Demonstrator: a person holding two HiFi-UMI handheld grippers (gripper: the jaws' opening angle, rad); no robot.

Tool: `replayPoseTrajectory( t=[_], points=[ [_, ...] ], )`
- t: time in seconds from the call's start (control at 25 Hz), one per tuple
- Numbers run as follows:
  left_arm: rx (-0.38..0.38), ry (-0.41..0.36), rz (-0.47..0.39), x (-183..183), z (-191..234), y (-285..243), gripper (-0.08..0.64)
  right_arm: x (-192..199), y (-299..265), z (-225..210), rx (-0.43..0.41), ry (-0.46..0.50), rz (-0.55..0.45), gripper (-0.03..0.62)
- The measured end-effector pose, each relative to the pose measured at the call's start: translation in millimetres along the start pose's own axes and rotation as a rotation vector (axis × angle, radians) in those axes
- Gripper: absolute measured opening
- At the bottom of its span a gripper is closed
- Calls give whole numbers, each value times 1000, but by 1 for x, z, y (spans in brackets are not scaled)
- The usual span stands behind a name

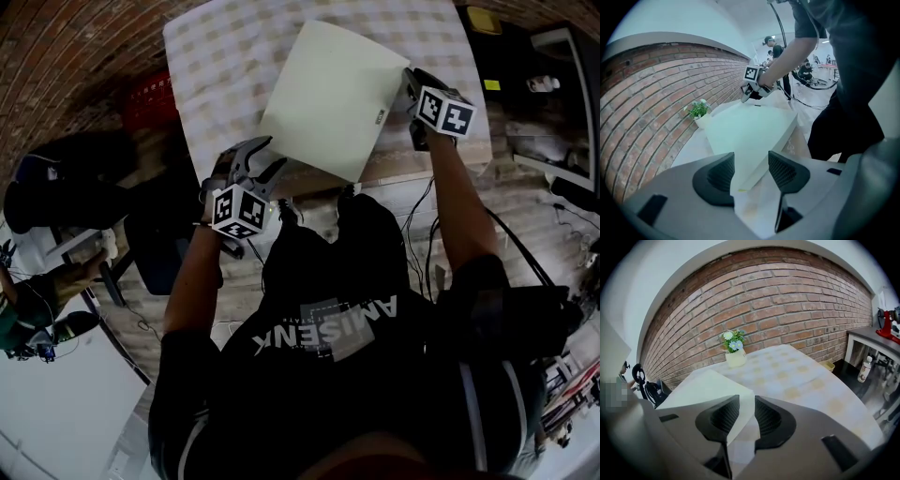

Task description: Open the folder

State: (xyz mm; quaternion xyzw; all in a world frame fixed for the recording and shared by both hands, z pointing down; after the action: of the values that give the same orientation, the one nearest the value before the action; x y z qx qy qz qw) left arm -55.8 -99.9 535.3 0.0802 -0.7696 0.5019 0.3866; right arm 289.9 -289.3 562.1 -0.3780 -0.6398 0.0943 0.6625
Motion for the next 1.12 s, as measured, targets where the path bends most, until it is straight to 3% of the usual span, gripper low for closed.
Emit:
replayPoseTrajectory(
  t=[0.28,1.12],
  points=[
    [-80,-102,88,3,6,-3,221,2,0,1,12,-4,-6,130],
    [-105,-380,105,-14,-6,-13,221,2,-1,5,15,-1,-11,104]
  ],
)
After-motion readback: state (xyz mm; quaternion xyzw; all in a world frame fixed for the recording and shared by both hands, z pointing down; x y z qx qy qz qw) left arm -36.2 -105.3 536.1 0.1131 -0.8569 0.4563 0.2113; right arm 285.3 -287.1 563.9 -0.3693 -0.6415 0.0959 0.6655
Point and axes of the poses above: the fingertips, and each gripper's own axes: y backward along the fingers, z to its left, x out of its underside, the point moved 7 cm from there along y, backward along the fingers, and after that the axes turned 13 degrees about y, right-handed, at the moved point
